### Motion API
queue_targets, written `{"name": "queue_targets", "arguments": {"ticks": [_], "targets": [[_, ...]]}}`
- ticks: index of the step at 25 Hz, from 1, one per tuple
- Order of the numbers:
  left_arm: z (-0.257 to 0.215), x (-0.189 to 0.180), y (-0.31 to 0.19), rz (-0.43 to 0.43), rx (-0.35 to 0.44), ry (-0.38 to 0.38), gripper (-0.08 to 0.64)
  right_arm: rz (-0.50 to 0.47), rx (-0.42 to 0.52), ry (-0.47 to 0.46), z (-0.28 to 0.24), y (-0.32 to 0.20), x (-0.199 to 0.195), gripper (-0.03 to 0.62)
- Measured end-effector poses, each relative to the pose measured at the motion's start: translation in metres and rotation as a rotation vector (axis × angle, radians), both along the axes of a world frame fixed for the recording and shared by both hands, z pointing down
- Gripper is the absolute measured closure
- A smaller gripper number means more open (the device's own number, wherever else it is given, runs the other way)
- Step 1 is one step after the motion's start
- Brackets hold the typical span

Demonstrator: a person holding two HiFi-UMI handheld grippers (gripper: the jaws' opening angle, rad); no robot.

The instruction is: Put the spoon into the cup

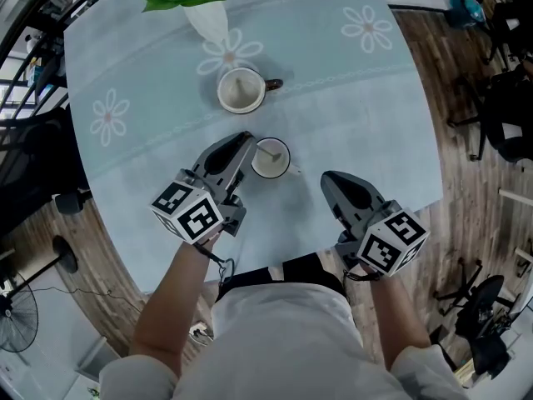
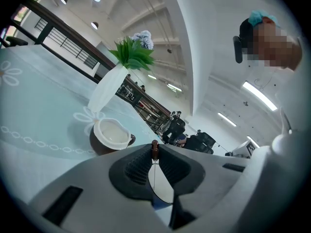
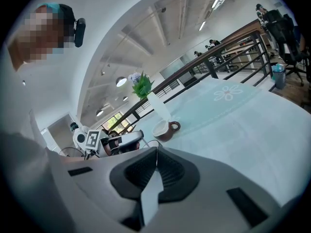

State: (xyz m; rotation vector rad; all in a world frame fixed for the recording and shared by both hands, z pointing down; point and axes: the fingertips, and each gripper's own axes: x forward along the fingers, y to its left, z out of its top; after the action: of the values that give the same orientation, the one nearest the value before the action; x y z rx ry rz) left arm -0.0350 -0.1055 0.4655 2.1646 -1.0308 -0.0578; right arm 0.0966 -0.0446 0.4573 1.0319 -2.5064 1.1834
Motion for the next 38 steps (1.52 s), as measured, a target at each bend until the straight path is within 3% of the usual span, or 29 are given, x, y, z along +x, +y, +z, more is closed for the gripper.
{"name": "queue_targets", "arguments": {"ticks": [19, 28, 38], "targets": [[0.011, 0.008, 0.005, 0.014, -0.007, -0.051, 0.503, -0.006, -0.001, 0.003, -0.002, 0.001, -0.001, 0.571], [0.015, 0.009, 0.008, 0.033, -0.023, -0.036, 0.501, -0.007, 0.004, 0.002, -0.003, 0.0, -0.005, 0.571], [0.013, 0.003, 0.011, 0.035, -0.036, -0.032, 0.456, -0.007, 0.016, -0.003, -0.01, 0.002, -0.011, 0.571]]}}
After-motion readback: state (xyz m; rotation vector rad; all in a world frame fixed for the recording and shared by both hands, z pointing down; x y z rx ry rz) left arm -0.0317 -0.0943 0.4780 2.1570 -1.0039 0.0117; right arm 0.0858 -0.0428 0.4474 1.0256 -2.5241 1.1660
